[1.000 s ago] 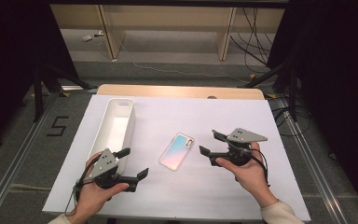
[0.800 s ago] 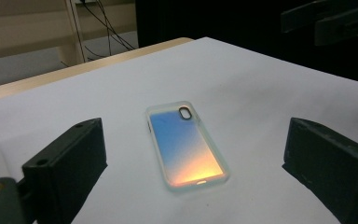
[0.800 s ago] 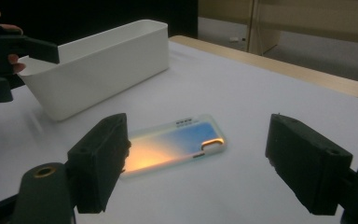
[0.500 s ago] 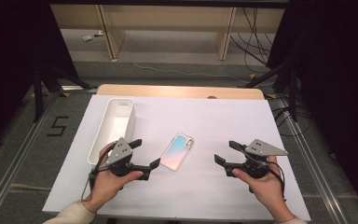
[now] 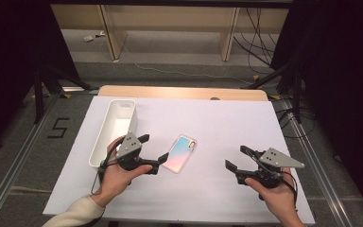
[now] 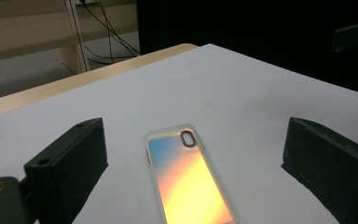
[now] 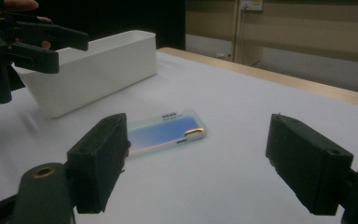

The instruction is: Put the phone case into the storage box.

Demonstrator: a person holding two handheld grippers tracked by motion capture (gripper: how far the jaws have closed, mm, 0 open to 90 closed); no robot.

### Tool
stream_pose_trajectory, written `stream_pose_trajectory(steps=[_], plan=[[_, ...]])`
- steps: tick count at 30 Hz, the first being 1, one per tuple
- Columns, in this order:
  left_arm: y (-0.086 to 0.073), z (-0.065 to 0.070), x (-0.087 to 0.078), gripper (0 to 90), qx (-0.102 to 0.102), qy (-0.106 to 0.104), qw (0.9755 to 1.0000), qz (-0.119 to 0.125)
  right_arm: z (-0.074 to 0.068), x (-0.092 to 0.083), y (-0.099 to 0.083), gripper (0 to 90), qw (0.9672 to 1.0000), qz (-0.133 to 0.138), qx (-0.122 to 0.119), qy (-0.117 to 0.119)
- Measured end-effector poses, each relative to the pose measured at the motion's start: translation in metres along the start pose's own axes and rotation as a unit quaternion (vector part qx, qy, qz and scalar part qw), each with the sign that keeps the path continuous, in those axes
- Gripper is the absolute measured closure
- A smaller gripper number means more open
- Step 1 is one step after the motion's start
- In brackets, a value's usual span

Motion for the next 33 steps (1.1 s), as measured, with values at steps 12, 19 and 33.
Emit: stream_pose_trajectory(steps=[12,19,33], plan=[[0.016,0.004,0.017,5.7,0.010,-0.002,0.9999,0.002,0.002,-0.006,-0.003,21.8,0.9998,0.000,-0.007,-0.019],[0.022,0.004,0.025,6.1,0.013,0.000,0.9999,-0.004,0.001,-0.004,-0.007,21.6,0.9998,-0.004,-0.009,-0.018],[0.023,0.004,0.038,7.3,0.016,-0.003,0.9995,-0.025,0.006,-0.001,-0.008,21.8,0.9996,0.000,-0.007,-0.027]])
Point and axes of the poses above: each handheld gripper's, and its own axes: x roughly forward along the jaws, y roughly out of its top, z roughly to its right, the point moved 9 cm from there along x, roughly forward along the jaws, and after that the axes turned 2 degrees about -z, right-handed, at the moved point
